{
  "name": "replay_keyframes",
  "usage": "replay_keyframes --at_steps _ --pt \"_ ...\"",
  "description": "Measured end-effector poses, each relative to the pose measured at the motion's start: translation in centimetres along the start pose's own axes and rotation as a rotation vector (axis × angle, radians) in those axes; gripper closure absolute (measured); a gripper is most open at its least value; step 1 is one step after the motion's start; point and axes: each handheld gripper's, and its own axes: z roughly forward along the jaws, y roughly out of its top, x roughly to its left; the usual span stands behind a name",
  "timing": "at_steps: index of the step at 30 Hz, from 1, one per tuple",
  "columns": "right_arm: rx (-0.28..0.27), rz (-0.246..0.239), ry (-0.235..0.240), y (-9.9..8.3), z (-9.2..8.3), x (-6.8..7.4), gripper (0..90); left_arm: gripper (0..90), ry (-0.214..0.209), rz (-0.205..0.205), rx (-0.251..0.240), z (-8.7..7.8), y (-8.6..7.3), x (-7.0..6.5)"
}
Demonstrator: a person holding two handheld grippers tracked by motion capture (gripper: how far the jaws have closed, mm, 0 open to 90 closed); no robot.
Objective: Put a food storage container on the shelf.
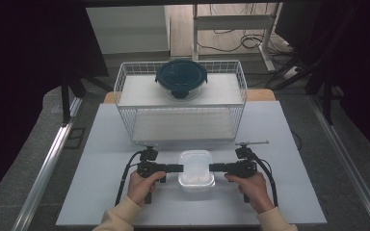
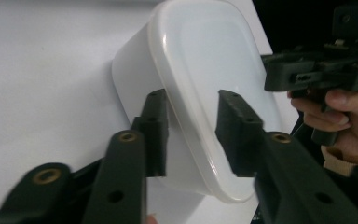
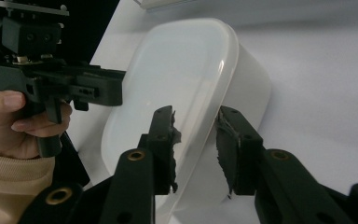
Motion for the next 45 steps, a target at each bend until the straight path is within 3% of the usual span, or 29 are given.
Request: replay_keyframes --at_steps 4,12,25,45 --pt "-0.010 0.001 0.017 -0.1 -0.4 0.4 72.5 72.0 -0.002 0.009 -0.025 -0.6 0.0 -0.3" --pt "-0.037 -0.047 0.024 -0.2 -1.4 1.2 79.9 78.3 0.001 0.047 -0.053 -1.4 -0.2 -1.1" --pt "-0.073 -0.143 0.024 0.1 -2.8 3.1 80.0 78.9 -0.004 0.129 -0.088 -3.1 0.0 -3.0" --pt "-0.109 -0.235 0.011 0.4 -4.4 5.7 79.9 79.0 -0.013 0.198 -0.135 -5.0 0.0 -5.1"
